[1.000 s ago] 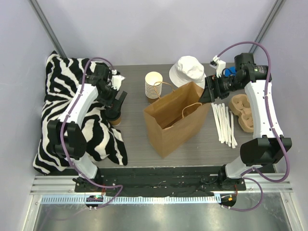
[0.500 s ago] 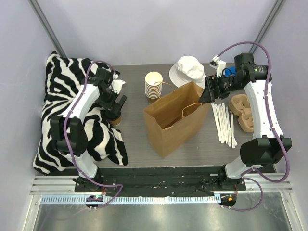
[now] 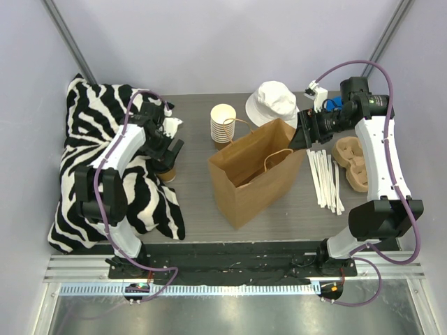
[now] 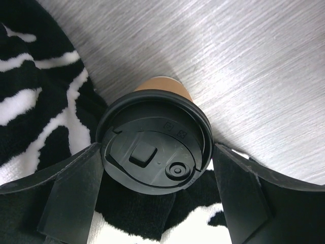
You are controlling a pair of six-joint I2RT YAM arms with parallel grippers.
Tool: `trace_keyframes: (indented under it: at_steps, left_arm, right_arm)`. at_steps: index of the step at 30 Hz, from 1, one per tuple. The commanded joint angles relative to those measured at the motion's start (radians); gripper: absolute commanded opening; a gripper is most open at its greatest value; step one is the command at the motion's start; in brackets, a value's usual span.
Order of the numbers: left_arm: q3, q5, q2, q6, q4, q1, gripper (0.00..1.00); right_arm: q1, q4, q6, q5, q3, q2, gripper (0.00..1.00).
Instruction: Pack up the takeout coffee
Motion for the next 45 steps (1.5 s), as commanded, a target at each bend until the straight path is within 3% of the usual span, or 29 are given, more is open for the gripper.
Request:
trace_keyframes:
  at_steps: [1,7,28,45]
  left_arm:
    - [-0.010,0.012,0.008,0.004,0.034,0.005,0.85]
    - [-0.002,0.030,-0.014,-0.003,0.025,0.005,0.84]
    - [0.045,0.072,-0.053,-0.017,-0.032,0.004,0.95]
    - [-0.005,0.049,-0.076,-0.008,-0.017,0.004,0.92]
  right_arm:
    - [0.004,0.000,0.002,-0.006,0.009,-0.017,0.84]
    - [0.004,-0.002,0.001,-0.006,0.009,-0.016,0.84]
    - [0.002,-0.005,0.004,-0.020,0.014,-0.014,0.84]
    - [0.002,-0.002,0.002,-0.025,0.012,-0.013,0.85]
